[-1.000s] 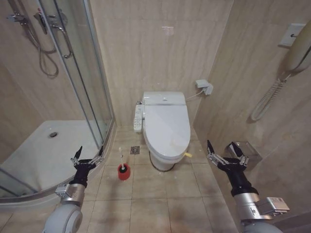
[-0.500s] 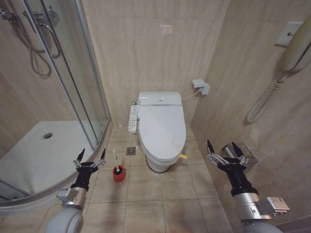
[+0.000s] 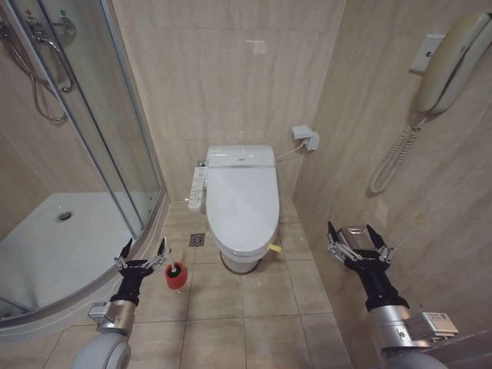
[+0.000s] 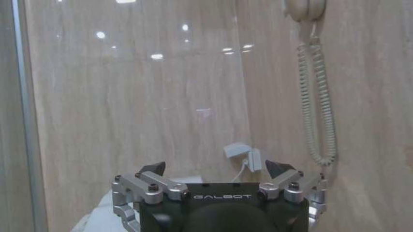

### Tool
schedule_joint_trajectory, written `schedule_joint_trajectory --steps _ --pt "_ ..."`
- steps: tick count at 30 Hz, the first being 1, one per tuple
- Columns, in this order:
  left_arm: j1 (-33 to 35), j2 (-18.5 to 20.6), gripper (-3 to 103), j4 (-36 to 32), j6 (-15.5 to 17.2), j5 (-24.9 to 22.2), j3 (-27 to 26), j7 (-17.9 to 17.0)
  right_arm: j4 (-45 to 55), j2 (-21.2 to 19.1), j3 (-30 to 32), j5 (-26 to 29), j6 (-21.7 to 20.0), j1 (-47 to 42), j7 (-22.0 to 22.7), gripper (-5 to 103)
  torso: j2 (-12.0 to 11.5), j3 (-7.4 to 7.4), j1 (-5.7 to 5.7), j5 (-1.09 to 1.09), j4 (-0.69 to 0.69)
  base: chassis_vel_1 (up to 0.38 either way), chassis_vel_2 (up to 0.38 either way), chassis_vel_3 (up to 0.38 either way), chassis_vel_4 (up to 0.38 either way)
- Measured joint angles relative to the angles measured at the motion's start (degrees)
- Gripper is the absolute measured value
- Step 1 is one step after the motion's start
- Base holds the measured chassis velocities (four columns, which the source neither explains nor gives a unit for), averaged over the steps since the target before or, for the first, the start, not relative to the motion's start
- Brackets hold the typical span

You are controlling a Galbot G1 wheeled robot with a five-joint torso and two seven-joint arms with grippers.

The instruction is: Open the toilet lid, clean the toilet bowl with a toilet brush, close the toilet lid, and flush.

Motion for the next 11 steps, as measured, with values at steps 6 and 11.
schedule_joint_trajectory --steps 6,11 --pt "-1.9 -1.9 100 17.2 -7.4 4.2 2.1 1.5 0.0 0.0 0.0 0.0 0.0 0.0 0.0 100 0.0 0.0 0.0 -0.01 0.01 0.026 0.023 -0.013 -0.021" --pt "-7.0 -4.4 100 48.0 -16.4 6.5 7.3 6.2 0.0 0.0 0.0 0.0 0.0 0.0 0.0 100 0.0 0.0 0.0 -0.03 -0.01 0.0 0.0 0.0 0.0"
